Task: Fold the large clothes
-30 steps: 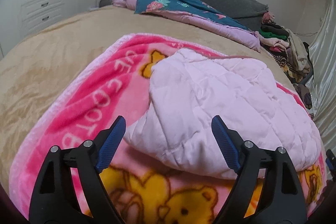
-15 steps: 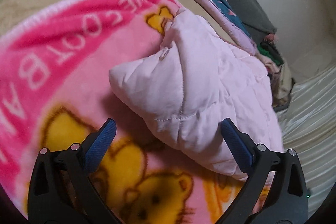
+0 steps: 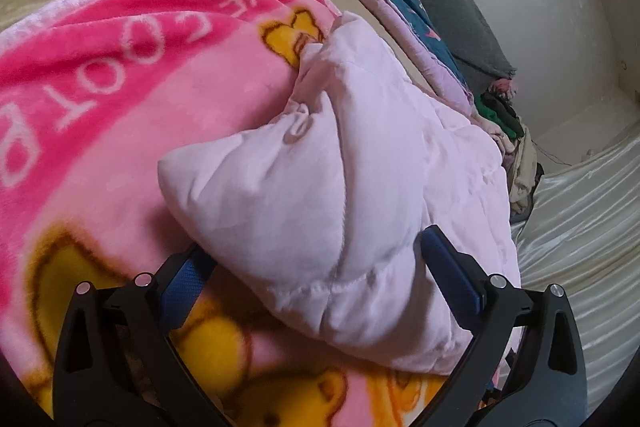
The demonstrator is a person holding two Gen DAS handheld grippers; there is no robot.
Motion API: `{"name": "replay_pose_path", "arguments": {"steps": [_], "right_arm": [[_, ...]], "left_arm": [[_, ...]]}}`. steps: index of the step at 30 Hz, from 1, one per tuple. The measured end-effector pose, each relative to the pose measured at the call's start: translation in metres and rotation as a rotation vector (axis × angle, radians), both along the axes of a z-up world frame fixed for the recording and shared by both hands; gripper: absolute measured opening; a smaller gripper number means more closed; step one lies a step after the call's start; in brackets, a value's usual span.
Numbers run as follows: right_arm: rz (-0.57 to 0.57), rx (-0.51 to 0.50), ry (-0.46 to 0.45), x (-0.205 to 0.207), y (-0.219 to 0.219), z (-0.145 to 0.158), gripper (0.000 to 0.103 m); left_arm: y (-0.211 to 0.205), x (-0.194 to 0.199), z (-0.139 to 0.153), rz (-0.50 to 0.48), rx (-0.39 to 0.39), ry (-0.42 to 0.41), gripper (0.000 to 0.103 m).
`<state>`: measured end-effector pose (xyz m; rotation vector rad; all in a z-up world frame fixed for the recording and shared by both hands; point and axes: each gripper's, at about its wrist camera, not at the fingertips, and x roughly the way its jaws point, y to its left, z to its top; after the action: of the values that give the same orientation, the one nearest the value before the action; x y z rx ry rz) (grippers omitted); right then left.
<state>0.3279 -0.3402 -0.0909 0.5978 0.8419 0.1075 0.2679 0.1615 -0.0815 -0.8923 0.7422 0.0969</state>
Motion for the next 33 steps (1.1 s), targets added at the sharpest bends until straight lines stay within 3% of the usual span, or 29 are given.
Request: {"name": "replay_pose_path", "arguments": {"steps": [9, 17, 22, 27, 33], "right_arm": [[-0.018, 0.113, 0.018, 0.029, -0.004, -0.020, 0.099], [-0.016, 0.116, -0.027, 0.031, -0.001, -0.021, 0.098], [0.020, 0.111, -0.082, 0.026, 0.003, -0.015, 0.079], [0.059, 0.043, -0.131, 0.022, 0.010, -0.002, 0.060], [0.097, -0.051, -0.164, 0.020, 0.020, 0.011, 0.049]], "left_arm": [[-0.001, 0.012, -0.006, 0.010, 0.017, 0.009, 0.095], [-0.002, 0.018, -0.009, 0.010, 0.043, 0.004, 0.095], [-0.003, 0.022, -0.008, 0.007, 0.055, -0.003, 0.093], [-0.010, 0.021, 0.004, -0.011, 0.125, -0.014, 0.077], [-0.013, 0.020, 0.017, -0.033, 0.184, -0.019, 0.056]]}}
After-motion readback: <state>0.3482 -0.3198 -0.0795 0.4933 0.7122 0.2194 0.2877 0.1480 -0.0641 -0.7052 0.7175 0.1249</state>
